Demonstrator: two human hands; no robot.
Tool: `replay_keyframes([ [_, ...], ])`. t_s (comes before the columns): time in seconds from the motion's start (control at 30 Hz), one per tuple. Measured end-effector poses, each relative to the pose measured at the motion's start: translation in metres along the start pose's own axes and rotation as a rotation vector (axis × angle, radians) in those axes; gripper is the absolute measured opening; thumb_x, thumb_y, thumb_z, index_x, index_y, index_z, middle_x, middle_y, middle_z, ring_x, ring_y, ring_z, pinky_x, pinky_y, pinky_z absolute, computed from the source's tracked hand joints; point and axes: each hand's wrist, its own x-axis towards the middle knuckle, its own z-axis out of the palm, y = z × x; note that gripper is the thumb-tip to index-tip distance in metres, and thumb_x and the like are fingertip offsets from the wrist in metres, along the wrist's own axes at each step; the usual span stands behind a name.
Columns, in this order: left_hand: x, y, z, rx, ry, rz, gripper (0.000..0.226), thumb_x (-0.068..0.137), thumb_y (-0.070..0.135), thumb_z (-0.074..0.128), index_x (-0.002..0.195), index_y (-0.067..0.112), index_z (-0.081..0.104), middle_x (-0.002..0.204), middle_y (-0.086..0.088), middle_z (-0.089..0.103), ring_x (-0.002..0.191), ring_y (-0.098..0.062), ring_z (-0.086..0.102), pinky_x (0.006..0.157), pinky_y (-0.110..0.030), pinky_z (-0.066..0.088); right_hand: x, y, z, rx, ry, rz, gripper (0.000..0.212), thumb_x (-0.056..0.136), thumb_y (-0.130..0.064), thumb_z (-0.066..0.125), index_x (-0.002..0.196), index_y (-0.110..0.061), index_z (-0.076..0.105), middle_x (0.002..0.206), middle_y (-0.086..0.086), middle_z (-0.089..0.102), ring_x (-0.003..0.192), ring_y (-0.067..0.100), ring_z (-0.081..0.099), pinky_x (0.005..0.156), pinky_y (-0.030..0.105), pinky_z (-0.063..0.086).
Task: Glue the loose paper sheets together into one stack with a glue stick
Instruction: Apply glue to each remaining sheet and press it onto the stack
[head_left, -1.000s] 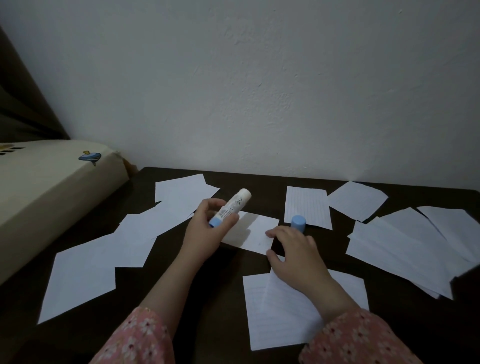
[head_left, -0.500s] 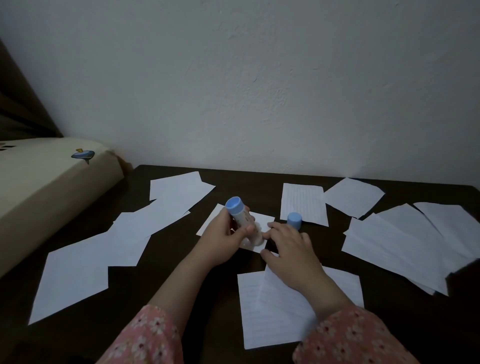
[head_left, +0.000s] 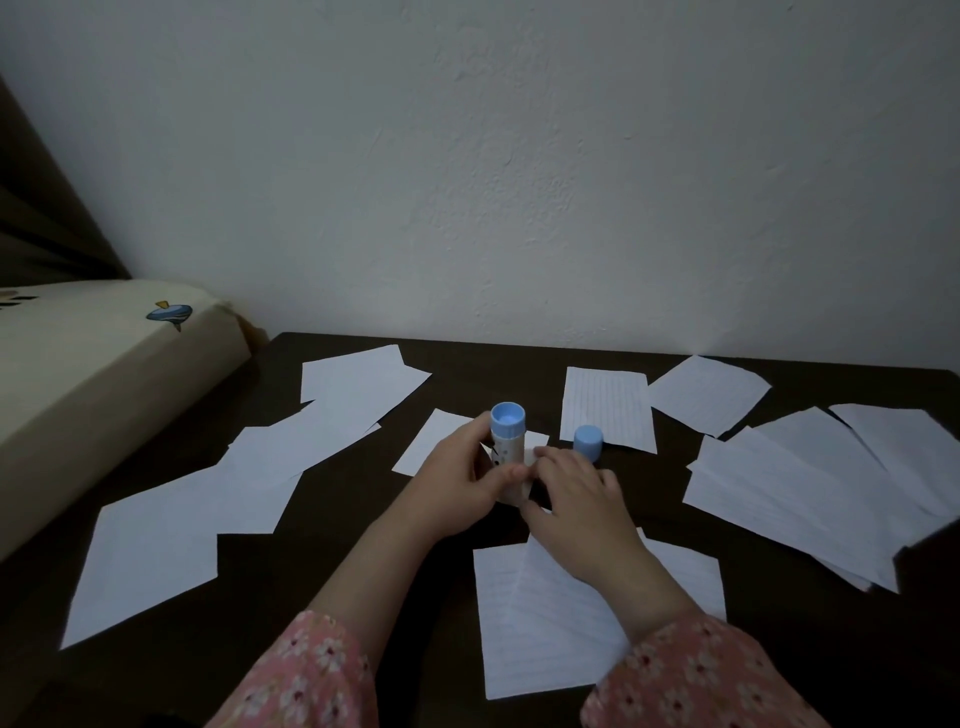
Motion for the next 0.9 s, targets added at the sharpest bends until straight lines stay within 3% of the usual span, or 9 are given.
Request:
replay_keyframes([
  [0.2,0.000,0.001,0.000,-0.009,-0.007,0.010,0.039,0.091,0.029,0.061,0.128,0.033,0.048,0.114,0.011,0.058,0.097,-0.008,0.056,0.075,-0.011,0.043,0.000,-0.005,0.000,-0.009,0.045,0.019,0.032,0.096,-0.038,0.043,0.126,-0.027,0.047,0.141,-0.010,0.041,0.134,0.009,0.031,0.109,0.035,0.024],
  [0.47,0.001,0.000,-0.006,0.021,0.007,-0.028,0.043,0.092,0.025,0.060,0.132,0.033,0.045,0.109,0.017,0.051,0.095,0.000,0.049,0.074,-0.008,0.036,0.001,-0.006,0.000,-0.015,0.043,0.027,0.031,0.093,-0.030,0.048,0.125,-0.032,0.048,0.142,-0.012,0.038,0.135,0.007,0.027,0.110,0.034,0.022],
  [0.67,0.002,-0.012,-0.021,0.001,0.052,-0.130,0.051,0.091,0.026,0.061,0.138,0.033,0.040,0.134,0.007,0.050,0.109,-0.004,0.041,0.091,-0.025,0.038,0.001,-0.006,0.004,-0.028,0.060,0.037,0.034,0.092,-0.031,0.049,0.126,-0.033,0.047,0.142,-0.013,0.036,0.135,0.006,0.026,0.111,0.034,0.021],
  [0.9,0.000,-0.020,-0.035,0.012,0.110,-0.205,0.056,0.092,0.028,0.060,0.143,0.030,0.035,0.138,0.002,0.048,0.119,-0.014,0.047,0.098,-0.034,0.041,0.002,-0.005,0.006,-0.029,0.072,0.035,0.032,0.092,-0.031,0.050,0.124,-0.033,0.046,0.139,-0.015,0.037,0.133,0.005,0.028,0.108,0.031,0.023],
])
